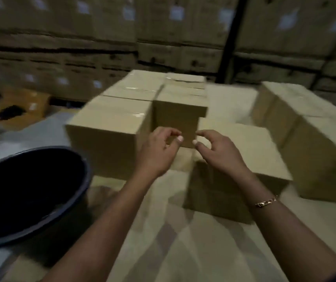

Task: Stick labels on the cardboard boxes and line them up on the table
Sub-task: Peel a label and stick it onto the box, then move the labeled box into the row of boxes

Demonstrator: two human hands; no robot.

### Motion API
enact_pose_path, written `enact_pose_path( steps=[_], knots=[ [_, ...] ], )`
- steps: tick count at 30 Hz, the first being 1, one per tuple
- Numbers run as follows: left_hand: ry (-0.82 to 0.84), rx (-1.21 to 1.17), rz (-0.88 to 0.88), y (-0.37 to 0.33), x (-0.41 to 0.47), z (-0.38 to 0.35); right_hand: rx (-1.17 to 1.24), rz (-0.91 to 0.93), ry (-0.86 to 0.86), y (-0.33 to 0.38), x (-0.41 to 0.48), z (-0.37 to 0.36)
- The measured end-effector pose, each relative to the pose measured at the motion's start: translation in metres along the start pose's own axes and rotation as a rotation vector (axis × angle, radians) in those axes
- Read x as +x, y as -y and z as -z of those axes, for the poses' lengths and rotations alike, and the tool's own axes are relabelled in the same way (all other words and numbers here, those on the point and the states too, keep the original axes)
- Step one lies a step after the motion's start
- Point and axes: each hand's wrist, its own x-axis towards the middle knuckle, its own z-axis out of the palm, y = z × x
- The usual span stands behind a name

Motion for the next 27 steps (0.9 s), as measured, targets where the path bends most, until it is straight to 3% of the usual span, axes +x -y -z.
enact_pose_path(
  steps=[4, 8, 14, 20, 27],
  knots=[
    [0.268, 0.320, -0.096, -0.024, 0.035, -0.080, -0.308, -0.172, 0.068, -0.061, -0.023, 0.029],
    [0.425, 0.410, -0.014, -0.011, 0.053, -0.118, -0.438, -0.198, 0.241, -0.087, -0.036, 0.021],
    [0.385, 0.445, -0.029, 0.001, 0.050, -0.123, -0.455, -0.049, 0.353, -0.081, -0.001, 0.001],
    [0.385, 0.443, 0.006, -0.003, 0.047, -0.122, -0.478, -0.180, 0.375, -0.116, 0.032, 0.014],
    [0.397, 0.414, 0.057, -0.010, 0.045, -0.119, -0.424, -0.439, 0.225, -0.154, 0.012, 0.044]
  ],
)
